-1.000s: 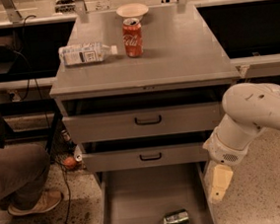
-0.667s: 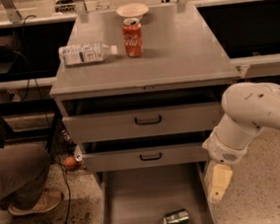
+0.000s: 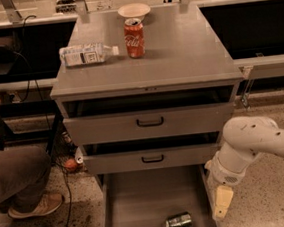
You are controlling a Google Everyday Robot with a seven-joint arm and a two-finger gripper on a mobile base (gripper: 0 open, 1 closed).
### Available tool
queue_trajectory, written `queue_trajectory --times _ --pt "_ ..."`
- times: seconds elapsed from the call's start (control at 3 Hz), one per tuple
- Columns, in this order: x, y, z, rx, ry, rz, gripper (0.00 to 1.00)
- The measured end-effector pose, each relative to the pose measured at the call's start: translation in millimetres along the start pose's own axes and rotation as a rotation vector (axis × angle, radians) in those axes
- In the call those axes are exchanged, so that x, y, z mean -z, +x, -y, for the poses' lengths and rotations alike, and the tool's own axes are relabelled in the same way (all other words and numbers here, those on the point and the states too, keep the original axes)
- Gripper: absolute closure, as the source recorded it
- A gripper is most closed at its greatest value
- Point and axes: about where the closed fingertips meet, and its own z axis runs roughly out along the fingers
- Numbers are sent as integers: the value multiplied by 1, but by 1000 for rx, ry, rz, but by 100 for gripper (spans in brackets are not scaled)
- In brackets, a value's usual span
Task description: Pick green can from bottom drawer and place on counter
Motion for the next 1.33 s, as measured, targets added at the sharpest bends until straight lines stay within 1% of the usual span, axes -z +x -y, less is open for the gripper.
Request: queue_trajectory --times 0.33,0.67,1.0,1.33 --pt "-63 21 11 -5 -1 61 0" --pt "-63 21 11 -5 -1 61 0" --pt "-79 15 20 32 -13 76 0" --pt "-119 3 51 128 6 110 0"
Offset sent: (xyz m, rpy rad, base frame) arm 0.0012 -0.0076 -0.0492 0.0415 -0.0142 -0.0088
